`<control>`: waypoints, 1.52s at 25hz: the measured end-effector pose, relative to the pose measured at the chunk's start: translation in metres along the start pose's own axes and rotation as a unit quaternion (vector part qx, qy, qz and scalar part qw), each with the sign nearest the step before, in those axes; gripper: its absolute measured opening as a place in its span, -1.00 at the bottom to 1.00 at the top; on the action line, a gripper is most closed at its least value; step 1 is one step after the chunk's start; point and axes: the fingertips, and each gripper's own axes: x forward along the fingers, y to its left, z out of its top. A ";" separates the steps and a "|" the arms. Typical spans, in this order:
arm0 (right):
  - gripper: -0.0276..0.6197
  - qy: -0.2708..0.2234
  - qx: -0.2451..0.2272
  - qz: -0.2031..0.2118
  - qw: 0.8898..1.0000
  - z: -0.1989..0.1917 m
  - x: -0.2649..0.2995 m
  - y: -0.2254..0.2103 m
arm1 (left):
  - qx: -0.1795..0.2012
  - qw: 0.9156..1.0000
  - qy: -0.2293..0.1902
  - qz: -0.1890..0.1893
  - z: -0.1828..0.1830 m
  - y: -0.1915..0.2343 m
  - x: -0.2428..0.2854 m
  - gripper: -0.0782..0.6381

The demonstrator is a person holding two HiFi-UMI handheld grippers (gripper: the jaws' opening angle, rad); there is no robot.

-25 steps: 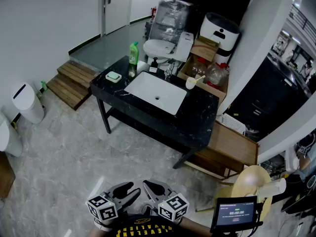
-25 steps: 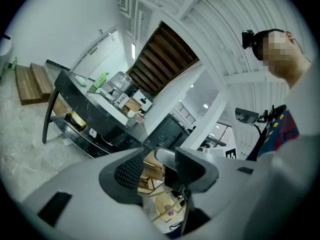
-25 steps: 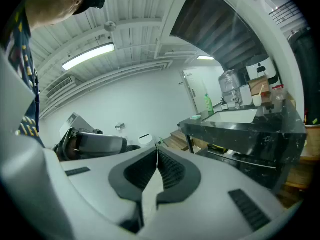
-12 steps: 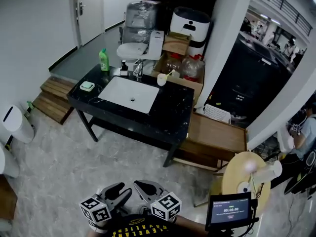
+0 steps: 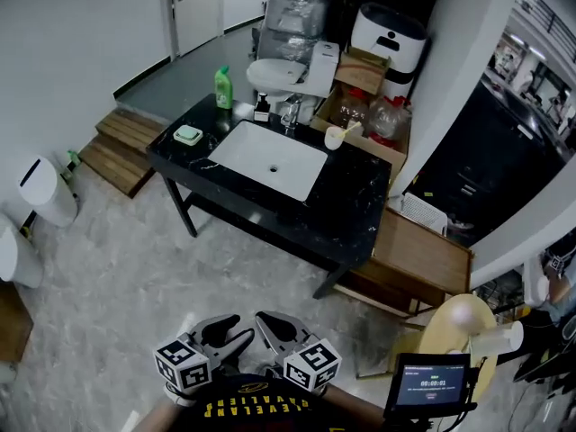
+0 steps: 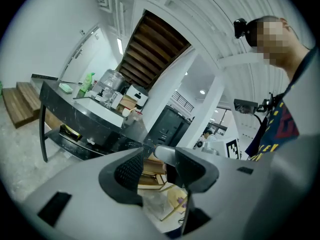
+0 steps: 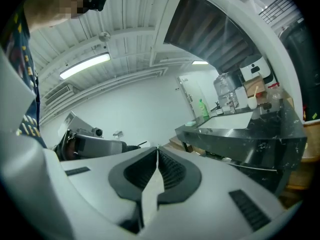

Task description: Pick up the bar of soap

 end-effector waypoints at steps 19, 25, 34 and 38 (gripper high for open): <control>-0.85 0.054 -0.019 -0.039 0.998 0.055 0.238 -0.008 | -0.021 0.999 -0.039 -0.014 0.118 0.218 -0.064 -0.20; -0.85 0.067 -0.018 -0.040 0.997 0.061 0.281 -0.023 | -0.036 0.998 -0.052 -0.001 0.139 0.267 -0.066 -0.20; -0.85 0.067 -0.001 0.011 0.998 0.081 0.367 -0.064 | -0.034 0.997 -0.052 0.048 0.176 0.334 -0.047 -0.20; -0.85 0.052 -0.010 0.028 0.998 0.116 0.400 -0.092 | -0.020 0.995 -0.060 0.071 0.216 0.367 -0.030 -0.20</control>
